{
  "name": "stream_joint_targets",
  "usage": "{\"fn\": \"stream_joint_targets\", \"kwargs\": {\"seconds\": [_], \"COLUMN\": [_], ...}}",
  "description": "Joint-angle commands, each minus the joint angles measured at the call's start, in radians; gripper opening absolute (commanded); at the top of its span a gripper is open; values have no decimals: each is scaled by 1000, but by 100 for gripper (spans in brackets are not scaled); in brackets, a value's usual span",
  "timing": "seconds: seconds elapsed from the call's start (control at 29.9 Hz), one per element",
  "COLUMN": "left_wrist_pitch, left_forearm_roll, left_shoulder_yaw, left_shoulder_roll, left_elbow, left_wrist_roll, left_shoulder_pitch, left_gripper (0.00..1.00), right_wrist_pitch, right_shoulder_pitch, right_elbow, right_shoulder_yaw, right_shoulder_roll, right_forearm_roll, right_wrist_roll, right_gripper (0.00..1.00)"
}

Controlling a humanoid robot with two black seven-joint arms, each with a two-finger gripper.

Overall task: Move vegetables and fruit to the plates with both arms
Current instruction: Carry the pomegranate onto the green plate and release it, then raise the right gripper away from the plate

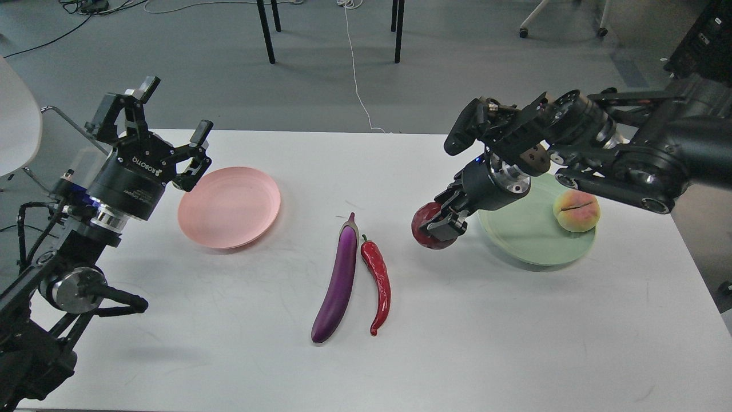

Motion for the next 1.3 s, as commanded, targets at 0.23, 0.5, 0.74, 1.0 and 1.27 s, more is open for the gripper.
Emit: {"fn": "stream_joint_targets", "kwargs": {"seconds": [0.23,0.5,0.74,1.0,1.27], "left_wrist_pitch": [0,0,0,0,0], "left_forearm_roll": [3,5,5,9,142], "left_shoulder_yaw": [4,6,9,17,18], "left_shoulder_roll": [-6,0,3,46,123], "left_elbow": [-14,-20,-20,-22,-77], "left_wrist_roll": [0,0,2,0,-18], "left_shoulder_pitch": [0,-2,0,-3,-6], "left_gripper": [100,100,100,100,100], "right_wrist_pitch": [-25,-76,-99,-107,-111], "right_shoulder_pitch": [-70,-163,-171,-160,-353], "right_elbow": [-164,-240,-240,-233,-241], "right_shoulder_yaw": [-8,-13,-11,123,407], "right_shoulder_roll": [-104,-90,-101,-145,-216], "right_forearm_roll": [-3,-8,-8,17,681], "right_wrist_roll": [0,0,0,0,0], "right_gripper": [48,61,96,98,98]}}
